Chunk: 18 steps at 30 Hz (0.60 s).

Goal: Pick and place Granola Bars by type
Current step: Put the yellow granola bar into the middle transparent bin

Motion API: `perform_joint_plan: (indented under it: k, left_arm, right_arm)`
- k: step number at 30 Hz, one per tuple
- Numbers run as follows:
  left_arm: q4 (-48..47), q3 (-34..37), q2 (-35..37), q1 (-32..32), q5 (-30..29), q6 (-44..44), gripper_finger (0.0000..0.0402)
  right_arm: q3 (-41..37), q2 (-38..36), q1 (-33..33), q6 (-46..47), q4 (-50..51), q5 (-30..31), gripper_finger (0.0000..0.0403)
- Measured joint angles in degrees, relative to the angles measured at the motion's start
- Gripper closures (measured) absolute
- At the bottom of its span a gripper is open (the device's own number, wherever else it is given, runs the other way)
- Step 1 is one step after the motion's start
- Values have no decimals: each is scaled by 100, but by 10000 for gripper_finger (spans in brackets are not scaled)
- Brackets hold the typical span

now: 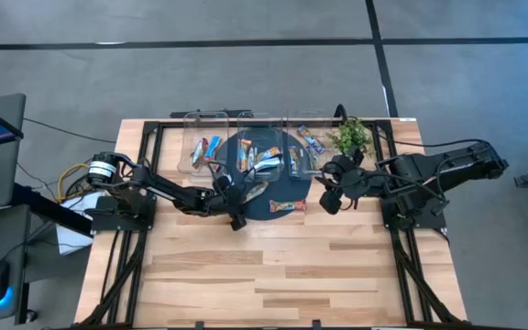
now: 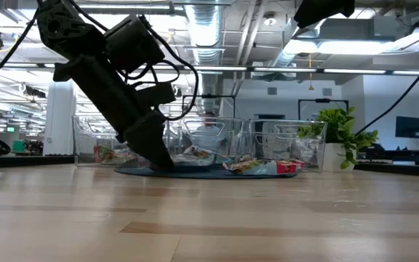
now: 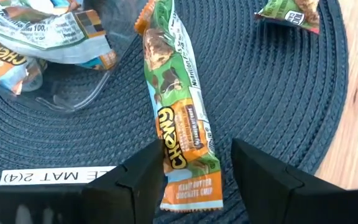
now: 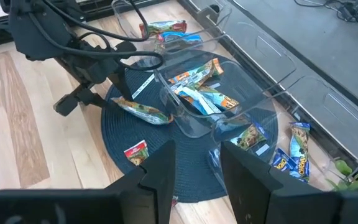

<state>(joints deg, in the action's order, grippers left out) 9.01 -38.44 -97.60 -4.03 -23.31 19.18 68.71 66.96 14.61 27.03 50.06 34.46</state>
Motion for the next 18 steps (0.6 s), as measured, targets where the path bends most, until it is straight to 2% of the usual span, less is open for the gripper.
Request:
perform_joint_plan:
  k: [6,18]
  left_arm:
    - [-116,2,0,-2,4,10,242]
    - [-103,2,0,-217,10,15,352]
  right_arm:
    - [-5,67,0,2,-14,11,283]
    - [-4,183,0,0,-45,-5,283]
